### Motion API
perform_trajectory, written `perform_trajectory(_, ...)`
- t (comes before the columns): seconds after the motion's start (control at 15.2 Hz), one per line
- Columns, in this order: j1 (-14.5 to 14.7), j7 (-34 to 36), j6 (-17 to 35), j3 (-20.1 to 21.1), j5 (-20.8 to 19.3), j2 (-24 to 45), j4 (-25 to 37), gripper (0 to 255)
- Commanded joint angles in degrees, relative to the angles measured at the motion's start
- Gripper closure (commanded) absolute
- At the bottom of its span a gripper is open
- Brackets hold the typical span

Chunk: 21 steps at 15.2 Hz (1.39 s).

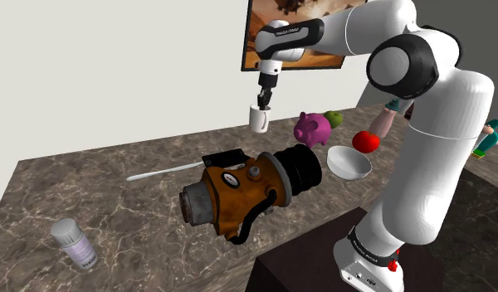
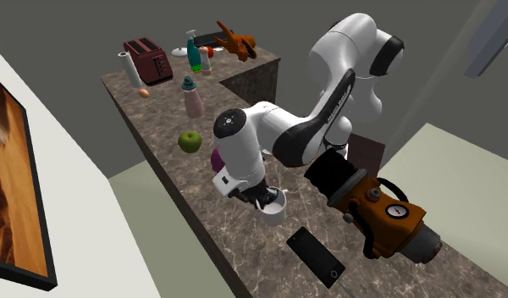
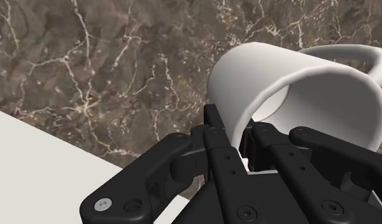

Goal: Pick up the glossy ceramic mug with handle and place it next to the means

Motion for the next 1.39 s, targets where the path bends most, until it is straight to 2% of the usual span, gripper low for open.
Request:
perform_trajectory(0.0, 1.8, 2.6, 0.8, 0.9, -0.1, -1.1, -1.4, 255)
perform_trajectory(0.66, 9.6, 15.1, 3.4, 6.0, 0.2, -2.8, -3.7, 255)
perform_trajectory(1.32, 16.8, 27.1, 4.2, 11.0, 1.0, 0.7, 1.0, 255)
